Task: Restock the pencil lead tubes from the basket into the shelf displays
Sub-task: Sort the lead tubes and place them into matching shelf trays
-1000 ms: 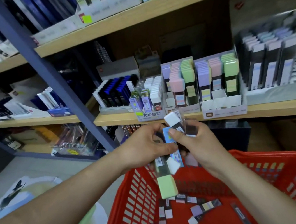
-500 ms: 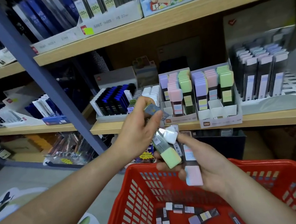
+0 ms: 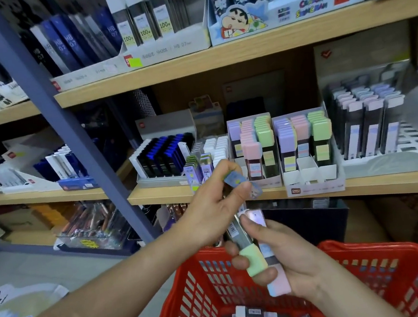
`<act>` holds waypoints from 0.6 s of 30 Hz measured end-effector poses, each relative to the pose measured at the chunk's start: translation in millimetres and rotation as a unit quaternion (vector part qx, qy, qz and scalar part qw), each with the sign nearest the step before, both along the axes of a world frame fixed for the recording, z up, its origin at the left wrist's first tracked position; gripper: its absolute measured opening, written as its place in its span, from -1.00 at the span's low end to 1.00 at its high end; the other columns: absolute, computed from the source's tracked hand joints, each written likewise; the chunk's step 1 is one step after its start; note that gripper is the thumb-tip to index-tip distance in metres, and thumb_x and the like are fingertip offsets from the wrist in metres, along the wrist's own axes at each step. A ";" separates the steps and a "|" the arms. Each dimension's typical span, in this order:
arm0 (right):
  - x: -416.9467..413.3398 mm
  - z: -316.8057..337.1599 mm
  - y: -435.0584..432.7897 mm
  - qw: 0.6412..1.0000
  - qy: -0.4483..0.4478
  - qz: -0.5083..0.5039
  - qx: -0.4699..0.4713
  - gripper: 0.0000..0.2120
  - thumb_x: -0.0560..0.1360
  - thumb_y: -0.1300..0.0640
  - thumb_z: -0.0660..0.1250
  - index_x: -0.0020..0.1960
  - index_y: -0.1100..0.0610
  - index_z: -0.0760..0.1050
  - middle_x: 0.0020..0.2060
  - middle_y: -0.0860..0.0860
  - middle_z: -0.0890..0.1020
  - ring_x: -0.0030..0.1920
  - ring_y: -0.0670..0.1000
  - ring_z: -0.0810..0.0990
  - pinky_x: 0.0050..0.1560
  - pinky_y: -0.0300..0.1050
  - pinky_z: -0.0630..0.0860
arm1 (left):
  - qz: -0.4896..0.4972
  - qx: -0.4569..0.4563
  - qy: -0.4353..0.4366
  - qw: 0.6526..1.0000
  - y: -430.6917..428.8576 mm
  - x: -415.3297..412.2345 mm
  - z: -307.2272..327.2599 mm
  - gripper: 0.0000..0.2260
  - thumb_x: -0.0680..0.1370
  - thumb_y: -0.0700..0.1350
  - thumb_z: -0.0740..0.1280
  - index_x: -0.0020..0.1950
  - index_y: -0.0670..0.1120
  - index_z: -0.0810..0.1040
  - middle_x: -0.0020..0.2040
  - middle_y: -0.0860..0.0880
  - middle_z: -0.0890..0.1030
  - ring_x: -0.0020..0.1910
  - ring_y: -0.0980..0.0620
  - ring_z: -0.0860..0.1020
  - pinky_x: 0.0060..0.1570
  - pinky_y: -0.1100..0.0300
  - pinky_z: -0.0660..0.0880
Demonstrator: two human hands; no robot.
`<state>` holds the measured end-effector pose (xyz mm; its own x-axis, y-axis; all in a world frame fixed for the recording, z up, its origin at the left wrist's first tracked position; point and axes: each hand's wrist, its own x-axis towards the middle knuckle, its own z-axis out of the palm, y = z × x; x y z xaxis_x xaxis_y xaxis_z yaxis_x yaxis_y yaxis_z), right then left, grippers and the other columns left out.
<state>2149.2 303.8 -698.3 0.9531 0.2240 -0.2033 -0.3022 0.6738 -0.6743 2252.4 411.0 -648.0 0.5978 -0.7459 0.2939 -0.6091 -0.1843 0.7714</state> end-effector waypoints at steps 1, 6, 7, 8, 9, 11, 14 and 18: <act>1.1 0.0 1.2 1.000 -0.001 -0.006 -0.004 -0.71 0.47 0.01 0.34 0.09 0.18 0.51 -0.24 0.17 0.57 -0.37 0.03 0.53 -0.62 -0.33 0.27 | 0.013 -0.025 0.020 0.999 -1.8 2.3 5.0 -0.90 0.60 -0.03 0.29 -0.01 -0.03 0.42 -0.24 0.11 0.55 -0.20 0.05 0.55 -0.15 0.11 0.49; 5.7 2.1 -6.1 0.996 0.002 -0.047 -0.070 -0.66 0.45 0.03 0.35 0.14 0.21 0.51 -0.26 0.18 0.57 -0.39 0.03 0.52 -0.63 -0.31 0.26 | 0.116 -0.134 0.011 0.984 6.3 43.0 49.6 -0.72 0.48 -0.32 0.43 -0.02 0.04 0.47 -0.32 -0.09 0.64 -0.27 -0.03 0.59 -0.17 0.04 0.57; 6.1 3.5 -8.6 0.996 0.002 -0.055 -0.077 -0.65 0.44 0.03 0.35 0.14 0.21 0.51 -0.26 0.19 0.58 -0.39 0.04 0.52 -0.63 -0.31 0.26 | 0.127 -0.119 -0.018 0.985 10.6 52.2 54.4 -0.68 0.48 -0.31 0.43 0.00 0.09 0.47 -0.31 -0.15 0.64 -0.28 -0.03 0.59 -0.18 0.04 0.58; 6.3 5.2 -10.9 0.995 0.001 -0.062 -0.081 -0.65 0.43 0.03 0.36 0.14 0.20 0.51 -0.25 0.19 0.58 -0.39 0.04 0.52 -0.63 -0.31 0.27 | 0.132 -0.105 -0.036 0.985 14.7 59.1 57.0 -0.67 0.49 -0.31 0.42 0.02 0.12 0.49 -0.28 -0.21 0.63 -0.28 -0.03 0.59 -0.17 0.03 0.58; 6.5 6.7 -12.8 0.994 0.001 -0.068 -0.084 -0.64 0.42 0.04 0.36 0.14 0.20 0.51 -0.25 0.19 0.58 -0.39 0.04 0.52 -0.63 -0.31 0.27 | 0.137 -0.098 -0.042 0.985 17.1 65.8 55.8 -0.68 0.51 -0.31 0.40 0.02 0.13 0.51 -0.24 -0.26 0.62 -0.28 -0.01 0.58 -0.17 0.05 0.59; 7.7 8.3 -15.2 0.993 0.001 -0.077 -0.091 -0.61 0.42 0.03 0.36 0.17 0.20 0.50 -0.25 0.20 0.58 -0.39 0.04 0.52 -0.63 -0.30 0.27 | 0.148 -0.090 -0.043 0.984 17.2 73.9 50.2 -0.71 0.53 -0.31 0.37 -0.02 0.12 0.56 -0.16 -0.28 0.62 -0.25 0.00 0.59 -0.15 0.12 0.62; 10.7 10.1 -14.2 0.992 0.003 -0.084 -0.092 -0.58 0.42 0.03 0.36 0.21 0.21 0.49 -0.24 0.20 0.58 -0.39 0.04 0.52 -0.63 -0.30 0.26 | 0.159 -0.053 -0.074 0.983 13.5 83.0 40.5 -0.72 0.51 -0.26 0.42 -0.08 0.16 0.60 -0.14 -0.09 0.65 -0.20 0.01 0.63 -0.11 0.18 0.60; 14.3 8.7 -10.6 0.992 0.005 -0.091 -0.087 -0.60 0.43 0.03 0.35 0.20 0.22 0.51 -0.23 0.20 0.59 -0.38 0.04 0.52 -0.63 -0.30 0.27 | 0.165 0.008 -0.097 0.982 12.2 88.4 31.0 -0.84 0.48 -0.20 0.46 0.02 0.00 0.67 -0.19 0.09 0.66 -0.21 0.21 0.60 -0.17 0.35 0.51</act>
